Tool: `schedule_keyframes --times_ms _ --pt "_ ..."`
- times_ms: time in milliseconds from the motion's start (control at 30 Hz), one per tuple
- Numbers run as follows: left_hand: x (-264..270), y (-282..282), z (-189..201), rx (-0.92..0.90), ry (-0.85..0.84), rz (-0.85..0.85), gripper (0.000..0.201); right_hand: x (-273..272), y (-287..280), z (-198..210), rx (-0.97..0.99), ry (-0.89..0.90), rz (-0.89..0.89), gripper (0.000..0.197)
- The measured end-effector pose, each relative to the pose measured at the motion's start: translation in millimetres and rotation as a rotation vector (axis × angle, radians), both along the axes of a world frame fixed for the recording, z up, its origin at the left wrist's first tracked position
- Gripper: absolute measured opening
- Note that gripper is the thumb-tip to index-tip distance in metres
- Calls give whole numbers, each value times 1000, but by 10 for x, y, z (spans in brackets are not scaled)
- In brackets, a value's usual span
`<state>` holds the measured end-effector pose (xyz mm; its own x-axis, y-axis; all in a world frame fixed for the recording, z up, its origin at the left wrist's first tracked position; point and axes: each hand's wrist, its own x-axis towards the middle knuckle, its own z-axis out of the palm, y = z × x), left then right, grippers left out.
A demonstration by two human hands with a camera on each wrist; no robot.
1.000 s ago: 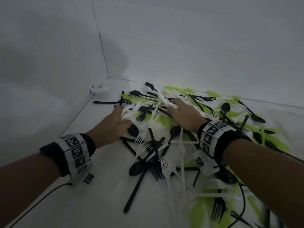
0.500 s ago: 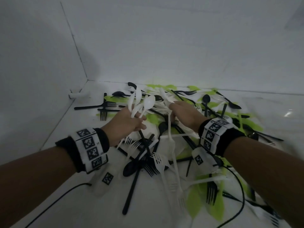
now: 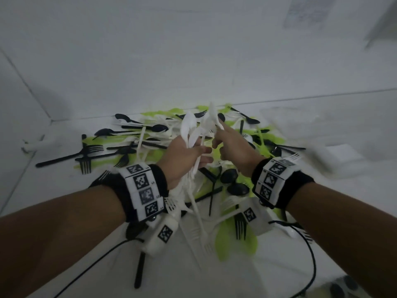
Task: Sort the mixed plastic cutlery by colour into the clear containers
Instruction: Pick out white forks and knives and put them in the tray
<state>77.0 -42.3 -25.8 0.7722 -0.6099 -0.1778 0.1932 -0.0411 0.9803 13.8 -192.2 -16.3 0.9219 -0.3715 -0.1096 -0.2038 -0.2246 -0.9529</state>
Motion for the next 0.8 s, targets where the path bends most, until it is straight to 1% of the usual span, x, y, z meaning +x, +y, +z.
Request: schedule_keyframes --times_ms 67,133,200,300,400,500,533,567,600,667,700,733,767,800 --pt "-143 -154 33 -41 -49 -51 21 -110 -44 51 18 -42 -30 39" --pt "-301 -292 51 -75 -89 -69 21 -213 -62 86 114 -90 -21 29" --pt "-424 -436 64 -92 -96 -26 18 -274 -80 73 184 -131 4 28" --pt "-549 -648 86 -133 -66 58 24 -308 -140 23 205 -162 -54 35" --pt "-680 -809 87 -123 -70 78 24 -399 -287 4 274 -169 -80 39" --pt "-792 -926 44 -81 -80 76 22 -512 -465 -40 318 -158 -15 22" --pt "-831 -960 33 -66 -72 71 23 -561 -505 -26 340 -156 4 21" --pt "-866 -995 20 -50 -64 64 23 -581 -562 -43 358 -163 15 22" --pt "-906 -1024 13 -33 -58 55 21 -621 -598 -29 365 -174 34 28" --pt "-964 -1066 6 -2 -37 45 16 -657 -700 -31 378 -167 65 49" --pt "-973 -1081 5 10 -20 50 14 -679 -757 -29 371 -169 66 56" --pt "-986 -1092 16 16 -1 57 13 -701 -809 -22 355 -175 45 58" --pt "-984 -1106 22 19 16 64 13 -718 -866 -12 350 -184 15 53" --pt "-986 -1120 36 19 30 67 14 -732 -928 2 345 -193 -26 44"
